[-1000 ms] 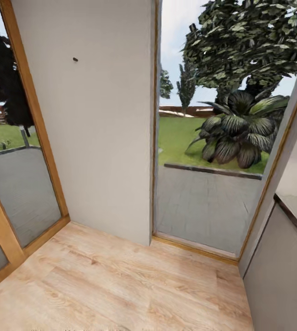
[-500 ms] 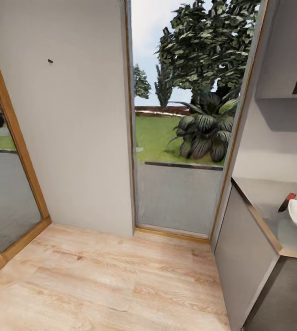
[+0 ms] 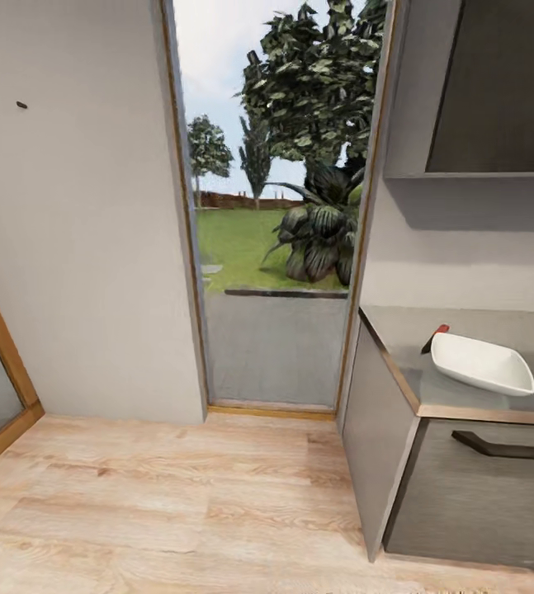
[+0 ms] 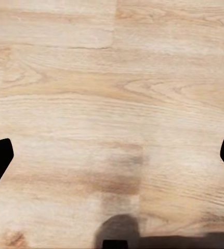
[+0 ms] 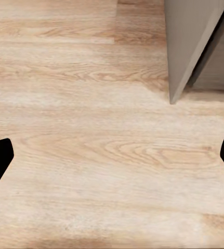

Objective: In the kitchen, take the Vidalia onion out of the sink, dice it on the chopping board with the paring knife, put the diced onion into the bowl on the countertop, then place both the paring knife and the chopping board into the sink.

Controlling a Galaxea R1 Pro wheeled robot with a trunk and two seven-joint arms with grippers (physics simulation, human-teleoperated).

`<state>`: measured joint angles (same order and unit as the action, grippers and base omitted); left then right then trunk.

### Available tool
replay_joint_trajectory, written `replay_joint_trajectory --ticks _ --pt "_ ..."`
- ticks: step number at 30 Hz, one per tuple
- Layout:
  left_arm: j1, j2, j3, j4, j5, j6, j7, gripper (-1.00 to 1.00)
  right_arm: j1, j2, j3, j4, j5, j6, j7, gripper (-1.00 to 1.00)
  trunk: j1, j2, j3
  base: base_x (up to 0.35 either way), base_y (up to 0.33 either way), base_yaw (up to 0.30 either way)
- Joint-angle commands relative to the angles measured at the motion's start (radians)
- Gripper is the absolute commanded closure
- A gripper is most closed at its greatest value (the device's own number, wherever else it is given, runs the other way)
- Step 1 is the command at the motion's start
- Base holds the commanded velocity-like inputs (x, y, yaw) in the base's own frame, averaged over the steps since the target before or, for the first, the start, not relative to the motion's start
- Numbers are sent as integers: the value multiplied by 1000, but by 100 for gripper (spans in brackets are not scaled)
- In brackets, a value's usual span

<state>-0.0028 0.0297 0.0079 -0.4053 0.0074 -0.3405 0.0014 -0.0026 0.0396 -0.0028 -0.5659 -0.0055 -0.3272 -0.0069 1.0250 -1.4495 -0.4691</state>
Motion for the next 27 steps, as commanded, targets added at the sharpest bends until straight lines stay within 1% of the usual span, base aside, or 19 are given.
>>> replay_joint_trajectory --ticks 1,11,27 --pt "0 0 1 0 1 -3 0 -100 0 0 0 0 -1 -2 -1 -100 0 0 -1 -2 -8 -274" --pt "0 -1 -2 2 0 -2 0 -100 0 -1 0 -1 -1 -2 -1 -100 0 0 -1 0 -22 -274" --pt "0 -4 -2 20 -4 -3 0 -100 0 0 0 -1 -1 -2 -1 -100 0 0 -1 0 -287 -274"
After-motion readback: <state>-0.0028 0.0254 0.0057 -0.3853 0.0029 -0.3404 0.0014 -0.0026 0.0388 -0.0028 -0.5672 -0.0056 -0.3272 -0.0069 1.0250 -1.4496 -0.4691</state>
